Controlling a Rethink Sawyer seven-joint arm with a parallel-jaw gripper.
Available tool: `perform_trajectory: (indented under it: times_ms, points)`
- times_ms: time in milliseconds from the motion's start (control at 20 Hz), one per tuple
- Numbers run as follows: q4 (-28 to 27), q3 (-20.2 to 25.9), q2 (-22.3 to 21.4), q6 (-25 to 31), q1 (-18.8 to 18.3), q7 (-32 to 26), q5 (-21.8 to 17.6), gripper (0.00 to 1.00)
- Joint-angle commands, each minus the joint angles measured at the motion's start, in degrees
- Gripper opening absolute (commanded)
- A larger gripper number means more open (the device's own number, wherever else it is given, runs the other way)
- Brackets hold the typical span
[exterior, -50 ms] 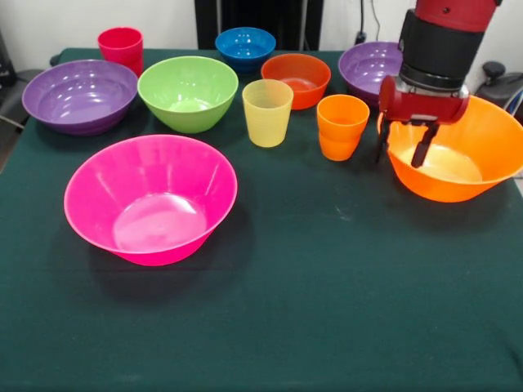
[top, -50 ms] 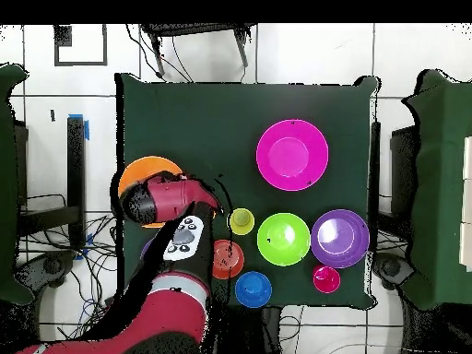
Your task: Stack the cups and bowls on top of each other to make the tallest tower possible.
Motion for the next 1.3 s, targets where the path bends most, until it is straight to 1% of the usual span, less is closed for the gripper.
perform_trajectory:
  times_ms: [50,100,200,250,550,650,800,850,950,1050,1150,1300]
  points:
    - [4.63,7.77,3.13,-1.44,-0.57,9.55,1.12,1.0]
    - [4.93,8.06,3.29,-1.1,-0.61,9.61,1.34,1.0]
    - [6.67,12.14,2.9,-0.1,-4.02,6.63,0.59,1.0]
    - [7.25,13.17,2.73,0.29,-4.96,5.66,0.22,1.0]
    - [9.19,17.18,2.42,2.4,-9.11,2.02,-1.84,1.0]
    - [9.39,18.24,2.47,2.56,-9.65,2.07,-1.89,1.0]
    - [9.06,16.85,2.24,1.55,-7.35,5.32,-0.84,1.0]
    - [8.73,15.48,2.06,0.94,-5.88,6.81,-0.4,1.0]
    - [7.08,11.31,1.93,0.33,-2.01,9.18,0.09,1.0]
    - [5.0,5.75,2.44,-1.71,2.35,10.9,-0.08,1.0]
    - [3.68,3.03,3.05,-3.24,3.75,10.5,-0.63,1.0]
    - [2.35,1.59,3.39,-3.93,3.4,8.26,-1.65,1.0]
